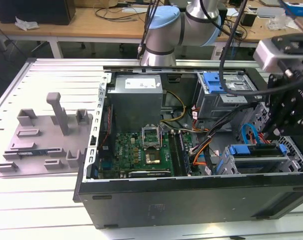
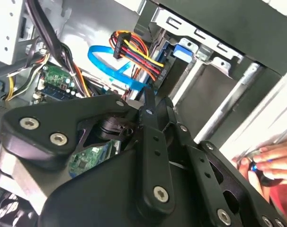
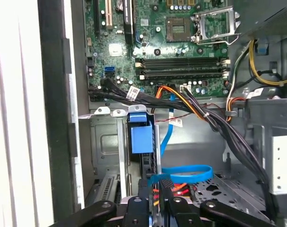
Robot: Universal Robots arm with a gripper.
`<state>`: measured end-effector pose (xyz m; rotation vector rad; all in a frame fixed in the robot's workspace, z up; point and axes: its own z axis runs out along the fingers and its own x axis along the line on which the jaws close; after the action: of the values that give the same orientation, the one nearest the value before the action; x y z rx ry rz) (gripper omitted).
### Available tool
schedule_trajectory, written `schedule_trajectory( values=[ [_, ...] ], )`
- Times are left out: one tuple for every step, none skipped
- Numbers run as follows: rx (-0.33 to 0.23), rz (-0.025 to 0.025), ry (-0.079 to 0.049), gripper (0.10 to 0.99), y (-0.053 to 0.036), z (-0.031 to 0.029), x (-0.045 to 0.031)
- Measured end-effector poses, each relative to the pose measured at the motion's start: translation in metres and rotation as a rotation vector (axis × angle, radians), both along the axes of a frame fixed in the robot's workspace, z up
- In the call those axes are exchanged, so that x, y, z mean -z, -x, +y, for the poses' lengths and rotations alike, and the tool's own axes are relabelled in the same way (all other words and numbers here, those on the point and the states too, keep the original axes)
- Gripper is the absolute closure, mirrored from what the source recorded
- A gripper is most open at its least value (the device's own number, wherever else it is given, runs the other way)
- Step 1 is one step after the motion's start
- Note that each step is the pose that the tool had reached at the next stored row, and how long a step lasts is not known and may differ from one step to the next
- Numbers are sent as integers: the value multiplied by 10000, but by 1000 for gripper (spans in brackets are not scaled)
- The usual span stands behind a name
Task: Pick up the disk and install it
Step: 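Insert the second disk wire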
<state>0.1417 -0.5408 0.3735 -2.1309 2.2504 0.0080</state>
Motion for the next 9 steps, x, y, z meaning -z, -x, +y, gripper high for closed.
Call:
schedule_trajectory(
  values=[
    [0, 0, 9, 847, 0, 0, -39],
    [0, 0, 16, 847, 0, 0, -51],
    [-2, 0, 22, 847, 0, 0, -50],
    [-2, 0, 23, 847, 0, 0, -50],
    [-4, 0, 25, 847, 0, 0, -51],
    [-5, 0, 25, 847, 0, 0, -51],
    [-6, 0, 25, 847, 0, 0, -51],
    [-8, 0, 26, 847, 0, 0, -51],
    [-9, 0, 26, 847, 0, 0, -51]
  ],
)
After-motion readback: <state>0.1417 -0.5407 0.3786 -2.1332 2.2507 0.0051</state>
